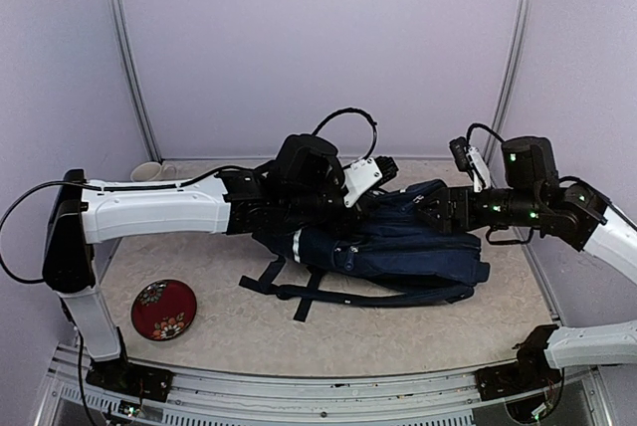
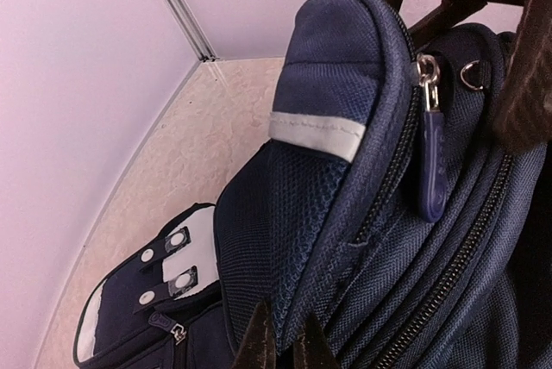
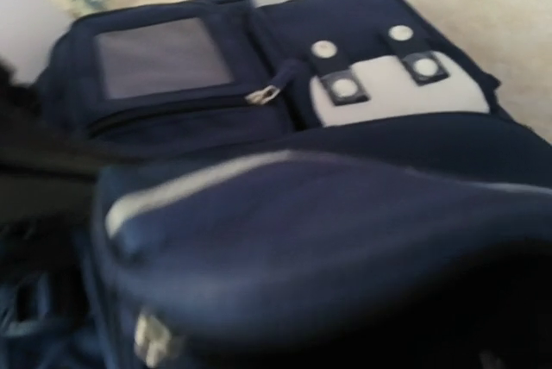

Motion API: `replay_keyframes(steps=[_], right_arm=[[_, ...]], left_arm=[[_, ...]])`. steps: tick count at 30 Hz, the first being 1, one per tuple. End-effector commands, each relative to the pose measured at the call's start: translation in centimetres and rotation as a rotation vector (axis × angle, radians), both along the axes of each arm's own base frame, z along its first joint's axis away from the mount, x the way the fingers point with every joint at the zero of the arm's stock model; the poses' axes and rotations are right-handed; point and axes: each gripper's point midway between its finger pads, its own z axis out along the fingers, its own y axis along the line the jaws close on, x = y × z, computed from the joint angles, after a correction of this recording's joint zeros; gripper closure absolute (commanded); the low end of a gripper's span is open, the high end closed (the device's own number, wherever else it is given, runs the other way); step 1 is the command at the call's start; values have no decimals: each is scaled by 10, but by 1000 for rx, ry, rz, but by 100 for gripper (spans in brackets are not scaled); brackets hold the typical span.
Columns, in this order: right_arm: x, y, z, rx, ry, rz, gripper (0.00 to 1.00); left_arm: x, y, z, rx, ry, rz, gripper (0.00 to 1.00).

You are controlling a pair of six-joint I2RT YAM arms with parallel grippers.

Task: Pack the student bag
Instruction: Pick up the student bag from the upper front pocket.

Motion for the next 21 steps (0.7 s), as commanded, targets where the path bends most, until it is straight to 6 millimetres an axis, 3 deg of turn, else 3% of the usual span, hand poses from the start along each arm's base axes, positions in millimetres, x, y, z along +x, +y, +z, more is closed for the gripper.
replay_keyframes(steps=[1,3,5,12,17,21], right_arm=[[21,14,20,21,-56,-118,0],[24,24,17,-33,-76,-118,0],[30,20,13,-102,-82,-175,0],[42,-11,-8,-331,-81,-337,0],[34,-41,-1,-360,-107,-404,0],[29,-51,0,-332,-91,-369,1]], left_arm=[[22,-1,41,-103,-58,84,100],[22,-2,41,-101,-59,84,100],[23,-2,40,-95,-63,84,100],[23,-1,40,-83,-84,81,100],[30,10,36,-42,-113,116,100],[30,15,35,-33,-125,120,100]])
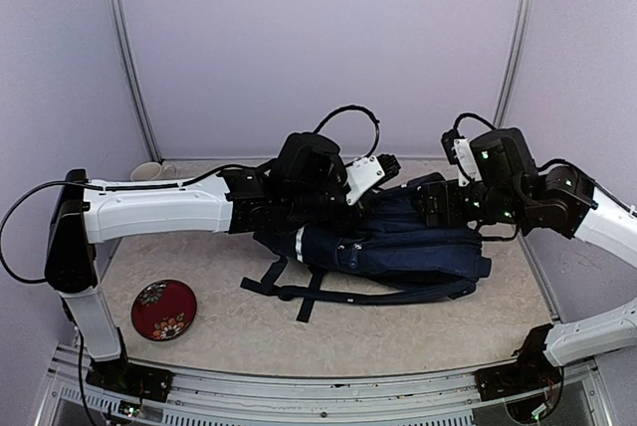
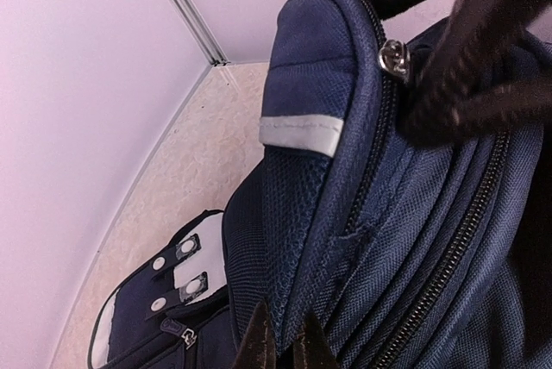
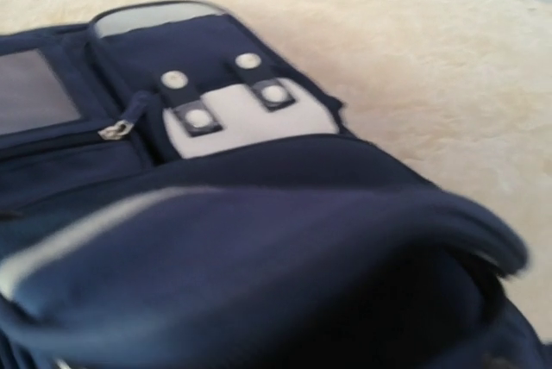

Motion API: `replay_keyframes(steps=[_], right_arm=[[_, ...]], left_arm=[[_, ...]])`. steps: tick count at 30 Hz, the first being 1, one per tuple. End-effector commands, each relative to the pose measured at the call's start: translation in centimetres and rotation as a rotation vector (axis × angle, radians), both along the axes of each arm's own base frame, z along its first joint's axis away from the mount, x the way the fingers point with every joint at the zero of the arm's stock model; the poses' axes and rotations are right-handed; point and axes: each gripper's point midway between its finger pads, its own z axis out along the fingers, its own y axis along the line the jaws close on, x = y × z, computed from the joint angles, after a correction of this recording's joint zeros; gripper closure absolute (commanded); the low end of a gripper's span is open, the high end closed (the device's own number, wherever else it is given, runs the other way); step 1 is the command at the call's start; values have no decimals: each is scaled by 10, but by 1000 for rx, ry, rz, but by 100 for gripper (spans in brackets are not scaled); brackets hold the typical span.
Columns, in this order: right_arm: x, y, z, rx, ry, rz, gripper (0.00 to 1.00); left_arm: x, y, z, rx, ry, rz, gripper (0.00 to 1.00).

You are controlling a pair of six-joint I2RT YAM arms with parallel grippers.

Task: Pack the student bag
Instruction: Pick up the student bag from the upper front pocket.

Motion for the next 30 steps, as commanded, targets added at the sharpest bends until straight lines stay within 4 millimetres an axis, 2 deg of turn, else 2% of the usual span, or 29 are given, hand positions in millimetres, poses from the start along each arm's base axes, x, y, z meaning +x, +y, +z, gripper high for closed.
replay_keyframes(steps=[1,6,11,15,17,21,24,27,30], right_arm=[[0,-42,1,-58,-6,-81,1],[-2,-53,14,-60,-2,-72,7],[-20,-10,35,10,-29,226,14],[-41,14,55,71,-74,427,35],[-52,24,62,103,-103,518,38],[-52,21,75,159,-121,539,37],[-53,23,78,272,-94,625,37],[-44,21,75,368,-36,658,49],[-35,2,74,474,-19,665,51]], left_arm=[[25,18,31,-48,-92,108,100],[26,21,26,-36,-89,115,100],[26,22,24,-30,-88,120,100],[26,22,24,-29,-89,118,100],[27,22,23,-26,-90,120,100],[25,25,21,-3,-104,112,100],[24,29,20,3,-122,107,100],[22,30,19,5,-128,99,100],[19,34,17,13,-132,96,100]])
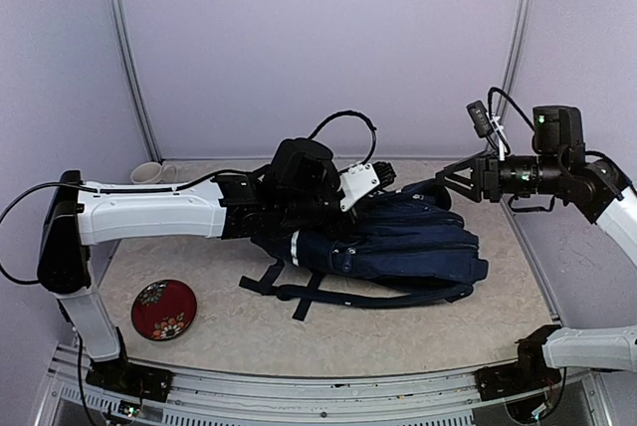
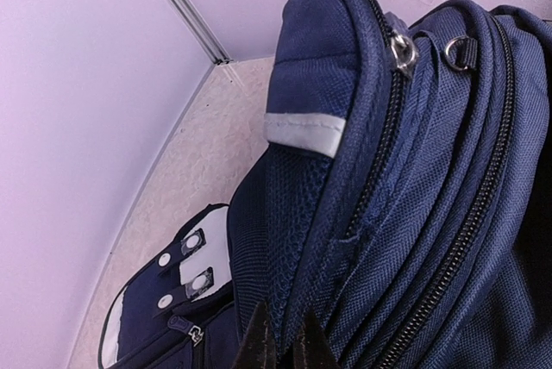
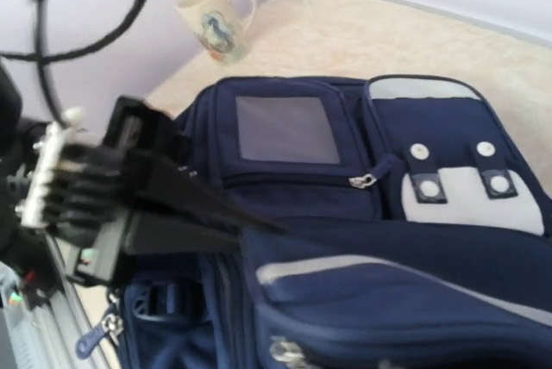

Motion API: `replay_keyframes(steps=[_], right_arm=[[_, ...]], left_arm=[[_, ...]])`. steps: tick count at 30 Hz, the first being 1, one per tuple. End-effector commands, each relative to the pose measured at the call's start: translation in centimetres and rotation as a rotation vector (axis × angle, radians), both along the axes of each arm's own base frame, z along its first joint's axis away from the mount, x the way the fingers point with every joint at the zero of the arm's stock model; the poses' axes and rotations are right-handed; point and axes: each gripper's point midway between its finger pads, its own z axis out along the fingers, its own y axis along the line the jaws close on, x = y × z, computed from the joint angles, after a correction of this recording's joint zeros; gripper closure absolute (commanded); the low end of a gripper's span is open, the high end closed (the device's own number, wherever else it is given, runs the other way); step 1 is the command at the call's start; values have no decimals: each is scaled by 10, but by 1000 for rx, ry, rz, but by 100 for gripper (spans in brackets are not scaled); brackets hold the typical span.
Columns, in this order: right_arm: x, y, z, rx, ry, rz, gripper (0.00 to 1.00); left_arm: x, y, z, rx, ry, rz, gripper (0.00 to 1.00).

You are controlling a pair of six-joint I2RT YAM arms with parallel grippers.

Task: Pack the student bag
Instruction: Pick up the student bag from the upper front pocket.

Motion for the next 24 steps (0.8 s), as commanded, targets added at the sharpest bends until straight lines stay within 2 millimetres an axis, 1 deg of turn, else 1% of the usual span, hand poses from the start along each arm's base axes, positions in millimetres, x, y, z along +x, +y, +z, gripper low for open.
replay_keyframes(steps=[1,4,5,9,12,15,19,22,24], right_arm=[[-6,-7,1,176,76,158,52],[-14,-5,-10,217,102,236,52],[-13,-5,-15,213,105,232,51],[-7,-6,-50,173,150,210,50],[-4,-4,-63,197,179,215,51],[1,-1,-68,223,167,224,53],[2,5,-69,261,160,276,55],[-3,12,-71,272,165,321,58],[-10,19,-69,276,156,363,59]], left_arm=[[20,26,23,-26,-79,104,100],[18,29,22,-36,-77,96,100],[16,29,23,-39,-76,92,100],[14,28,22,-42,-78,79,100],[13,27,24,-45,-82,76,100],[11,24,25,-46,-87,66,100],[9,22,24,-40,-89,59,100],[10,22,23,-34,-92,60,100],[10,21,23,-34,-93,59,100]])
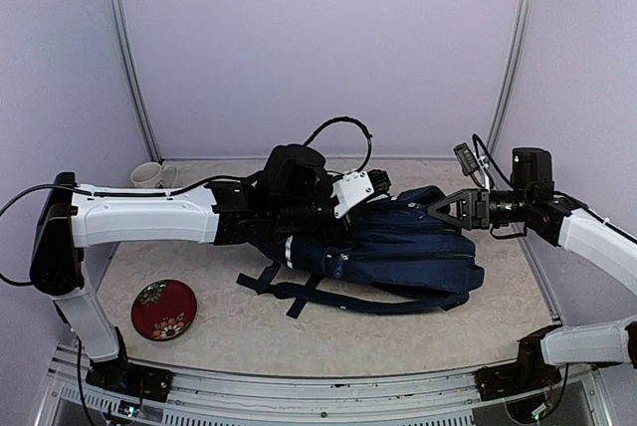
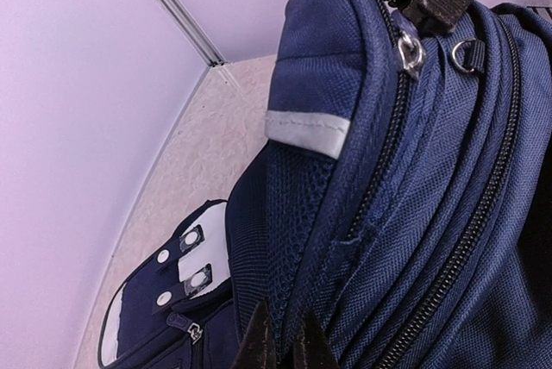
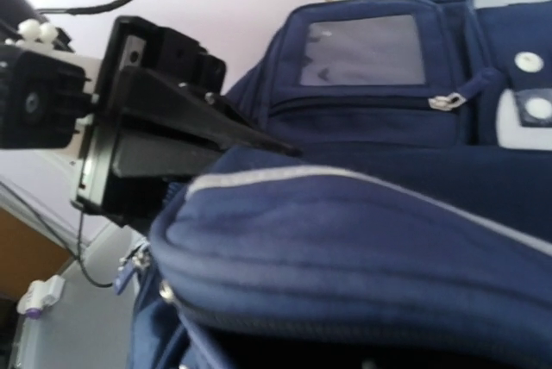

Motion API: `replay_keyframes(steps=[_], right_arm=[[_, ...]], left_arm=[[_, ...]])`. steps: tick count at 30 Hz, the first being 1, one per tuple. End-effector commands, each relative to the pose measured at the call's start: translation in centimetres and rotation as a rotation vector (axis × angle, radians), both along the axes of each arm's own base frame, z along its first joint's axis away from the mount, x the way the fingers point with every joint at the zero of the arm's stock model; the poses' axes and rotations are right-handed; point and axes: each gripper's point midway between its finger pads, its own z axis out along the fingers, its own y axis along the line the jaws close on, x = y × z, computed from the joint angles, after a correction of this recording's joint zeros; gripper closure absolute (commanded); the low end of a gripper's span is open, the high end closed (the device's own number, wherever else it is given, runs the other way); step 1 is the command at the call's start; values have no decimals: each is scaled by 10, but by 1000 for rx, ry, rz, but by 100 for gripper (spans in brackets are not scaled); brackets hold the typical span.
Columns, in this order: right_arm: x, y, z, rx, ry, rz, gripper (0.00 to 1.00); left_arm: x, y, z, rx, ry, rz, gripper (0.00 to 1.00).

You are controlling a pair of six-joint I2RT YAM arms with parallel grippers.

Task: Pack the student bag
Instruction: Pick up the student bag from the upper front pocket, then zip the upper front pocket of the student bag.

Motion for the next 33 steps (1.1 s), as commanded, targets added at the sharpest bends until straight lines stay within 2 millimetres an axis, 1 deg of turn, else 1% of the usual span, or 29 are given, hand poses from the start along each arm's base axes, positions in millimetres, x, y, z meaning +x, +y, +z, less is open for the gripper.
replay_keyframes(steps=[1,4,6,7,8,9,15,18,21,23,25,27,29,31,33], right_arm=[[-14,15,11,53,-60,107,59],[-17,21,14,58,-82,125,64],[-17,23,17,70,-86,132,70],[-18,24,18,73,-90,136,77],[-17,25,18,70,-86,133,96],[-16,25,17,64,-90,123,100],[-18,21,9,20,-71,97,100],[-18,14,7,-24,-58,58,100],[-7,-5,9,-69,-38,-35,100],[0,-23,1,-125,2,-111,100],[9,-41,-10,-182,26,-185,100],[15,-55,-21,-223,44,-230,100],[18,-62,-28,-247,58,-250,100],[20,-65,-31,-255,59,-254,100],[20,-62,-33,-241,63,-231,100]], left_arm=[[18,12,29,-47,-67,86,100],[18,11,28,-45,-65,83,100],[18,11,27,-42,-64,82,100],[18,11,26,-41,-63,82,100],[17,11,27,-40,-63,83,100],[17,11,27,-40,-64,85,100],[18,18,25,-22,-74,97,100],[21,24,21,-8,-71,104,100],[26,37,13,15,-63,126,100],[28,47,7,32,-50,142,100],[28,56,5,32,-38,144,100],[24,65,2,35,-27,131,100],[16,73,-3,50,-23,93,100],[1,78,-10,71,-29,20,100],[-15,84,-15,83,-43,-51,100]])
